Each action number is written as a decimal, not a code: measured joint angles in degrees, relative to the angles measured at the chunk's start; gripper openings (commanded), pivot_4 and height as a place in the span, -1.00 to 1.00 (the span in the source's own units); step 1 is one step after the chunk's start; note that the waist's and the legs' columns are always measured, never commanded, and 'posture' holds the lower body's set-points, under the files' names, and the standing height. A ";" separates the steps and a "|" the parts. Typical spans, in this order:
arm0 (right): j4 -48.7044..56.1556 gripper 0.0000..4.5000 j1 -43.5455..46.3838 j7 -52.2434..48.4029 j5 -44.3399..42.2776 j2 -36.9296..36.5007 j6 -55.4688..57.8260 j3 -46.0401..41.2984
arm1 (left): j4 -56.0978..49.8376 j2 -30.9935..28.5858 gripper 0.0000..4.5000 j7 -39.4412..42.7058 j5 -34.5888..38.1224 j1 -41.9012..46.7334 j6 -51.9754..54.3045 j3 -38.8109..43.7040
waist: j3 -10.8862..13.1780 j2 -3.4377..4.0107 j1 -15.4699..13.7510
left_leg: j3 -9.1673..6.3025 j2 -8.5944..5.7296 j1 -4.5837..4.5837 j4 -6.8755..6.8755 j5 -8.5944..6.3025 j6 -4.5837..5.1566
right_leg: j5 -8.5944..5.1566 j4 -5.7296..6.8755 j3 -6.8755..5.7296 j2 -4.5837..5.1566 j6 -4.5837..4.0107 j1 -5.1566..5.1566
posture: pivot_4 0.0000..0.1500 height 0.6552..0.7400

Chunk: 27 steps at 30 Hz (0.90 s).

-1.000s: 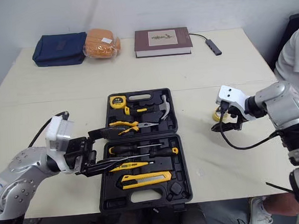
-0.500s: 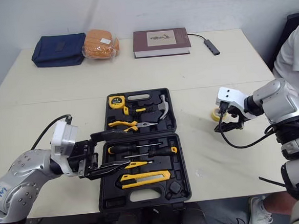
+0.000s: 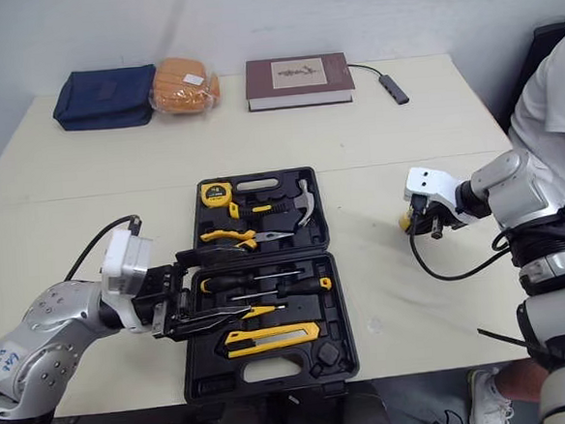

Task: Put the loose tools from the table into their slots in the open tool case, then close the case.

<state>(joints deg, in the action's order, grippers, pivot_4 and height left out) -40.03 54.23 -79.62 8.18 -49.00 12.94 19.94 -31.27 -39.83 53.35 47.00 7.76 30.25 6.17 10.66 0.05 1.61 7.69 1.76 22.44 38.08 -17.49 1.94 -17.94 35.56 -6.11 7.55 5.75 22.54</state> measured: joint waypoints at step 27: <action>74.92 -1.00 -18.82 -3.94 -30.10 -2.07 27.61 -2.11 | 8.73 -4.22 1.00 19.18 -11.01 -3.45 -16.08 -3.04 | 0.00 -0.01 -0.13 | -0.18 0.01 0.01 -0.05 -0.20 -0.02 | -0.02 -0.04 0.01 0.21 -0.04 0.02 | 1.00 1.00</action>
<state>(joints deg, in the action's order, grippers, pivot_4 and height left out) 34.89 35.41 -83.56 -21.92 -51.07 40.55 17.84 -22.53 -44.05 72.53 35.98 4.31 14.18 3.13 10.66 0.05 1.48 7.51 1.77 22.44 38.03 -17.69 1.92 -17.96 35.52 -6.10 7.76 5.71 22.56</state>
